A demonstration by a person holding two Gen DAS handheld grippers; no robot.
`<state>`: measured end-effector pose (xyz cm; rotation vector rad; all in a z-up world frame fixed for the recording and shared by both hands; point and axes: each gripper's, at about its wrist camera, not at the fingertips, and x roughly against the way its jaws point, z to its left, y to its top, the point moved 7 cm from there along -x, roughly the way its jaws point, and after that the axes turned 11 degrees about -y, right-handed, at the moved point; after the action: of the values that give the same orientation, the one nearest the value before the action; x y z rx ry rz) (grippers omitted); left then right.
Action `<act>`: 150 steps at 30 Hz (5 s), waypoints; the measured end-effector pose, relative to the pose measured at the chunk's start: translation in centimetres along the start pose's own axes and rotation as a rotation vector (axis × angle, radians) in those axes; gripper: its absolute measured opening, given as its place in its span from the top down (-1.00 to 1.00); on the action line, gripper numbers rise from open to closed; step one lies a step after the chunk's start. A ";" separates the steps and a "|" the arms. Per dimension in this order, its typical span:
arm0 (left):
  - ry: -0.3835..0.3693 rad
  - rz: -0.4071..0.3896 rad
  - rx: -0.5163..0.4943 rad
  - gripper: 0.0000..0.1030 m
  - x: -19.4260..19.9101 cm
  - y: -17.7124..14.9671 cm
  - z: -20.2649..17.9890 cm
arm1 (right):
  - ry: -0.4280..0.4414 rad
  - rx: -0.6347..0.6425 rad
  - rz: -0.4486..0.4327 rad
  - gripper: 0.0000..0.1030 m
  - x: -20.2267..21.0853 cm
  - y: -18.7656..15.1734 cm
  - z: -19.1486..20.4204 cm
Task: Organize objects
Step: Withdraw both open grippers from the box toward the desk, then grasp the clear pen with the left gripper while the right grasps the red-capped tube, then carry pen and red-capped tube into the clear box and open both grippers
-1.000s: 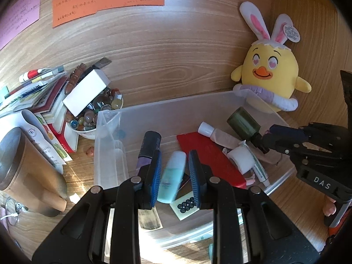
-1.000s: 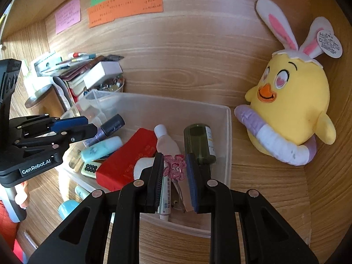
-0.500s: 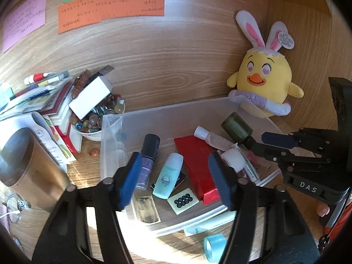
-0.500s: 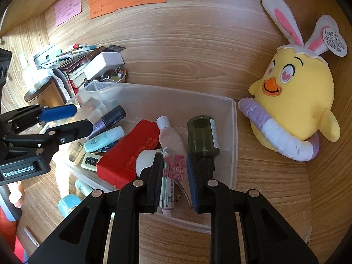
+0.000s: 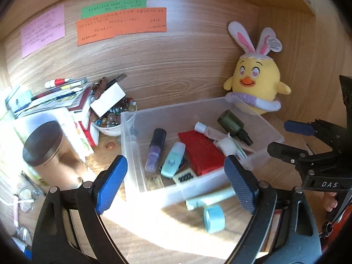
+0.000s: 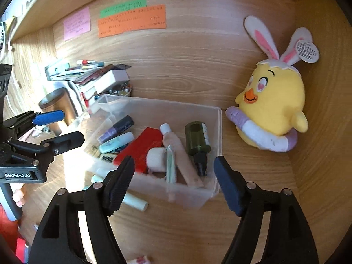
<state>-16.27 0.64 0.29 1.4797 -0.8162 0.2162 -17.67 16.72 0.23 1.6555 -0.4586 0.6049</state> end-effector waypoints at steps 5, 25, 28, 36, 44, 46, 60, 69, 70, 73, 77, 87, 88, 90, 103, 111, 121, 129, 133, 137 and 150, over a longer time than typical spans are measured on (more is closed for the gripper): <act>-0.007 0.014 -0.004 -0.76 1.8 -2.5 -0.6 | 0.035 -0.034 0.026 -0.40 1.5 -2.8 1.0; -0.094 0.228 -0.053 -0.76 4.6 -15.5 -4.9 | 0.052 -0.037 0.181 -0.40 2.7 -12.5 4.6; -0.122 0.255 -0.055 -0.76 4.2 -16.3 -5.3 | 0.061 -0.043 0.192 -0.40 2.7 -13.0 4.6; -0.116 0.235 -0.047 -0.30 3.3 -16.2 -5.5 | 0.039 0.015 0.156 0.05 3.1 -13.1 5.6; -0.066 0.212 0.015 0.70 3.6 -15.7 -3.6 | 0.069 0.040 0.134 0.73 3.0 -13.1 5.8; -0.066 0.211 0.025 0.80 3.7 -15.7 -3.3 | 0.079 0.028 0.129 0.73 3.0 -13.1 5.7; -0.065 0.150 0.025 0.80 4.2 -13.7 -2.9 | 0.099 -0.017 0.104 0.73 3.6 -11.8 4.9; -0.058 0.051 0.028 0.80 6.1 -10.7 -2.7 | 0.092 -0.028 0.033 0.73 4.6 -9.0 4.3; -0.060 0.044 0.031 0.80 6.1 -10.4 -2.7 | 0.093 -0.028 0.019 0.73 4.7 -8.5 4.2; -0.060 0.019 0.033 0.80 6.0 -9.2 -2.5 | 0.092 -0.031 -0.011 0.73 5.0 -7.3 4.0; -0.067 -0.007 0.053 0.80 5.4 -7.8 -2.2 | 0.088 -0.033 -0.046 0.73 5.4 -5.7 3.7; -0.079 -0.055 0.062 0.80 4.2 -3.9 -2.0 | 0.070 -0.016 -0.128 0.73 5.4 -1.4 3.5; -0.079 -0.059 0.060 0.80 4.1 -3.4 -1.9 | 0.061 -0.012 -0.135 0.73 5.2 -0.9 3.4; -0.080 -0.064 0.057 0.80 3.9 -2.7 -1.8 | 0.055 -0.008 -0.141 0.73 4.8 -0.2 3.3; -0.082 -0.048 0.081 0.80 0.7 1.3 -0.1 | 0.051 0.008 -0.127 0.73 0.9 4.1 2.1; -0.106 0.027 0.108 0.80 -3.1 2.5 0.9 | 0.063 0.009 -0.054 0.73 -2.8 4.1 2.4; -0.100 0.103 0.087 0.80 -6.7 2.5 0.8 | 0.046 0.053 0.029 0.73 -6.0 2.6 3.2; -0.114 0.118 0.083 0.80 -7.2 2.3 0.8 | 0.058 0.099 0.075 0.73 -7.5 1.6 4.4; -0.109 0.097 0.083 0.80 -6.4 2.5 0.8 | 0.059 0.110 0.076 0.73 -7.5 1.5 4.7; -0.101 0.075 0.078 0.80 -5.3 2.7 0.7 | 0.064 0.105 0.084 0.73 -7.3 1.5 4.5; -0.066 0.010 0.041 0.02 -0.6 1.7 -0.7 | 0.076 0.080 0.019 0.39 -3.1 1.6 2.8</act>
<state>-17.42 1.68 1.35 1.5285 -0.8764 0.1935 -20.69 13.62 -0.77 1.6987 -0.4001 0.7060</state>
